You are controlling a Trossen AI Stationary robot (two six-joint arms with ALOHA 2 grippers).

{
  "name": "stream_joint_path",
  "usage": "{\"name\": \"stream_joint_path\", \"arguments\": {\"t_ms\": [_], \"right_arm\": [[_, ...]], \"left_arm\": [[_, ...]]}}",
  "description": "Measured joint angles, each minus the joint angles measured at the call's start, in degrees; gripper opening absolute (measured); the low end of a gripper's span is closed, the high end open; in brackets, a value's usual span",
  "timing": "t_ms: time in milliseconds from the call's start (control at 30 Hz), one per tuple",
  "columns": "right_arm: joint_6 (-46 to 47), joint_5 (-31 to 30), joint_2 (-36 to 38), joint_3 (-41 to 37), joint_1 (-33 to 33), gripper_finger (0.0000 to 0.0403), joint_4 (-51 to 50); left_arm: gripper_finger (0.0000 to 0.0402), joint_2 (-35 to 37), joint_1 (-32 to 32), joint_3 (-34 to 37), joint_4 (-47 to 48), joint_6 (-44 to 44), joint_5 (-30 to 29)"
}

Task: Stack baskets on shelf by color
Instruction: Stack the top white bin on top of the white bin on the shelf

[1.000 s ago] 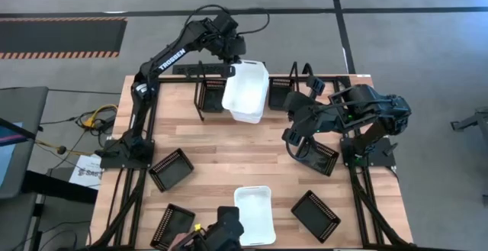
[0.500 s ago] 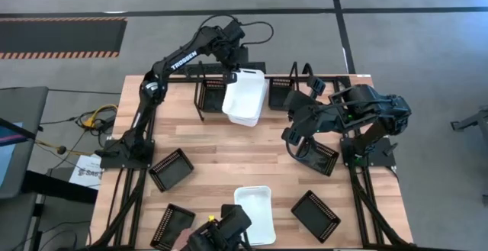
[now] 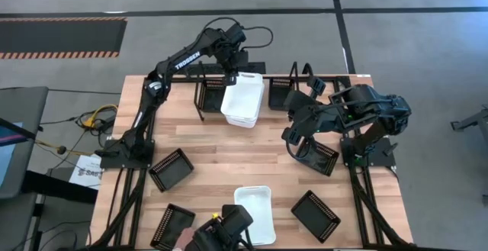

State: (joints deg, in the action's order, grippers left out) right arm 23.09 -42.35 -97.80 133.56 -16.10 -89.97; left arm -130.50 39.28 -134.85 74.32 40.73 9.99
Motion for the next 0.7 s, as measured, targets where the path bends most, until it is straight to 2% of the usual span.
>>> {"name": "stream_joint_path", "arguments": {"t_ms": [267, 700], "right_arm": [[-0.1, 0.0, 0.0, 0.0, 0.0, 0.0005, 0.0], [-1.9, 0.1, 0.0, 0.0, 0.0, 0.0005, 0.0]], "left_arm": [[0.0014, 0.0, -1.2, -0.1, -1.8, -1.4, -4.4], [0.0142, 1.0, -4.6, -0.1, -2.0, -3.3, -14.5]]}}
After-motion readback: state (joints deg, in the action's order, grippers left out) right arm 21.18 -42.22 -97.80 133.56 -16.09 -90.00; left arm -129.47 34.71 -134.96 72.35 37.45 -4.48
